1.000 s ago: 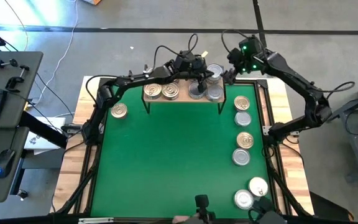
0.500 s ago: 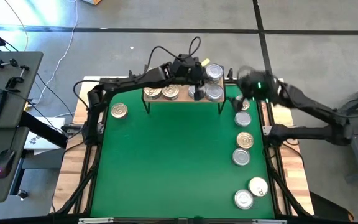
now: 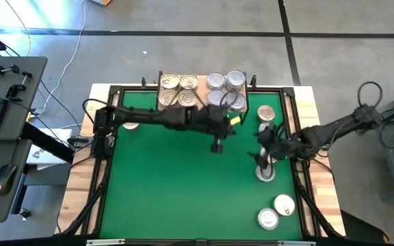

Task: Stack canned seafood by type on shelf
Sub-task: Stack the green tuna can on top of the other green tuna can on the shelf

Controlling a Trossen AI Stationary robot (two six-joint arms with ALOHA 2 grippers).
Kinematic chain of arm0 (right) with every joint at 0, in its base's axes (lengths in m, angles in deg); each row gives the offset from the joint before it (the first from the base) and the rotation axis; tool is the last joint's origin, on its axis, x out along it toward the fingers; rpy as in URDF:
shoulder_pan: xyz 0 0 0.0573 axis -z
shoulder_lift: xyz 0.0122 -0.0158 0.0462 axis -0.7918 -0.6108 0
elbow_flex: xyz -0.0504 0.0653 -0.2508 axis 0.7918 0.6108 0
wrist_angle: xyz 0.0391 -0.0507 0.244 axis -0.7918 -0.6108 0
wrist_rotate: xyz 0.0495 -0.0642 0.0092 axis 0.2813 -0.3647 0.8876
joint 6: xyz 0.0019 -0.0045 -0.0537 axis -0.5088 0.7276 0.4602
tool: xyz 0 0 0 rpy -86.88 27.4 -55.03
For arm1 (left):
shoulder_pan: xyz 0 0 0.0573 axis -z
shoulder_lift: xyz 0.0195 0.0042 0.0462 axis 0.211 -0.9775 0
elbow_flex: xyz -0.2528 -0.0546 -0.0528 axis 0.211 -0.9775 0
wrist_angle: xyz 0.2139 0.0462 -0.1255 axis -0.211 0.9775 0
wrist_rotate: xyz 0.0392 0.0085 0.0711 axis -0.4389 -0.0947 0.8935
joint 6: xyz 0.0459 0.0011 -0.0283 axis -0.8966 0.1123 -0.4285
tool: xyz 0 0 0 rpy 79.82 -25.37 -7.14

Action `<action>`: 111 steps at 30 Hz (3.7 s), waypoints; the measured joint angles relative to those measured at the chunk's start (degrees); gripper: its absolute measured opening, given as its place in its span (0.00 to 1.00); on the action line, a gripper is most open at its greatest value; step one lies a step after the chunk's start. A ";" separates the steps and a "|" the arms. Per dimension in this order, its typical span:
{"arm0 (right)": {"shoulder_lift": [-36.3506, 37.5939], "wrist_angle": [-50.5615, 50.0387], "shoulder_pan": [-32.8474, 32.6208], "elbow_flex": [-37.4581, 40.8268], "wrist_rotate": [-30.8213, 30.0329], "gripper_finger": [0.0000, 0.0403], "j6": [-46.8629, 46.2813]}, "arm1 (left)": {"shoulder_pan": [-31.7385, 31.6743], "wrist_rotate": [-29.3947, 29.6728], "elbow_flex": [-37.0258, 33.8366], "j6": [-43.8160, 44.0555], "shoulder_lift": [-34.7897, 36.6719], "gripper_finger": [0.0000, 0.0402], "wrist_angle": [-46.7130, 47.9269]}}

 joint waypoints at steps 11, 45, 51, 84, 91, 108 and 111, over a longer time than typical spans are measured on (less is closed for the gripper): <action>-10.56 -6.61 -12.82 0.08 1.07 0.99 -22.82 | 10.78 9.59 -16.38 9.15 1.45 0.00 -16.34; -25.88 -2.85 -10.00 2.72 18.47 0.52 -21.49 | 15.80 14.77 -49.07 21.83 11.65 0.00 -49.64; -26.10 -1.41 -7.76 4.34 15.29 0.33 -22.36 | 15.75 14.77 -49.07 21.81 11.65 0.00 -49.89; -26.10 -12.02 -8.53 -5.32 11.18 0.05 -20.56 | 15.71 14.75 -49.06 23.73 11.63 0.00 -49.05; -26.07 -11.81 -9.87 -5.34 14.37 0.05 -23.04 | 15.71 14.75 -49.05 23.75 11.63 0.00 -49.05; -26.03 -15.55 -14.21 -0.34 15.77 0.05 -34.34 | 15.71 14.75 -49.05 23.77 11.63 0.00 -49.03; -25.74 -13.09 -13.63 1.88 15.42 0.05 -36.01 | 15.72 14.75 -49.05 23.77 11.63 0.00 -49.04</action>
